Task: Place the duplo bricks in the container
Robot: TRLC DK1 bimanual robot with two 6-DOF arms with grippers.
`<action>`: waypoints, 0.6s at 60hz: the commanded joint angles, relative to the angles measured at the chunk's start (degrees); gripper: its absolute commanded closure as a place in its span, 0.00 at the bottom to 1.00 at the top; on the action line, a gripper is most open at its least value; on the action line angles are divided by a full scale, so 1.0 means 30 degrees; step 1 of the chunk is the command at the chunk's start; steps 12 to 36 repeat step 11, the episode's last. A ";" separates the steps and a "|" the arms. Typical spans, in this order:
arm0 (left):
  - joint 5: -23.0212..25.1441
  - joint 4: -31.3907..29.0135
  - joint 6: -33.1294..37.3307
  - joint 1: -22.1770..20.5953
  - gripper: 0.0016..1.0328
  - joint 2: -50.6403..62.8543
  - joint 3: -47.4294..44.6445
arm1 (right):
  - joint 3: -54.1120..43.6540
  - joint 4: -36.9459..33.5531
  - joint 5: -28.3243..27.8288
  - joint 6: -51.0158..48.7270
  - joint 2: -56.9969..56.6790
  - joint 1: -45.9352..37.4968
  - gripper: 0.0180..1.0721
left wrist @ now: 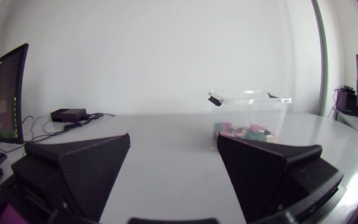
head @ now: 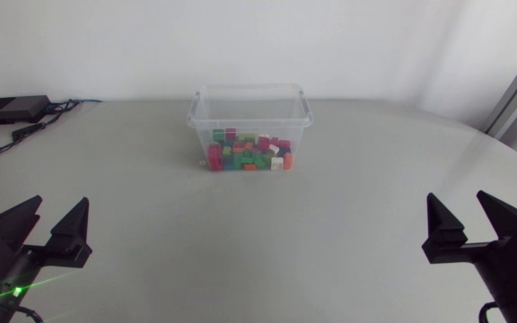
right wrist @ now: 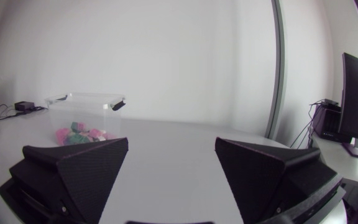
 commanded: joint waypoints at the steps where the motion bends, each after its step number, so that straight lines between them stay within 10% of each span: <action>1: -0.0171 0.0375 -0.0586 -0.0186 0.06 -0.0120 -0.0492 | -0.0543 -0.0178 -0.0208 0.0710 -0.0317 -0.0186 0.04; 36: -0.0171 0.0375 -0.0586 -0.0186 0.06 -0.0120 -0.0492 | -0.0543 -0.0178 -0.0208 0.0710 -0.0317 -0.0186 0.04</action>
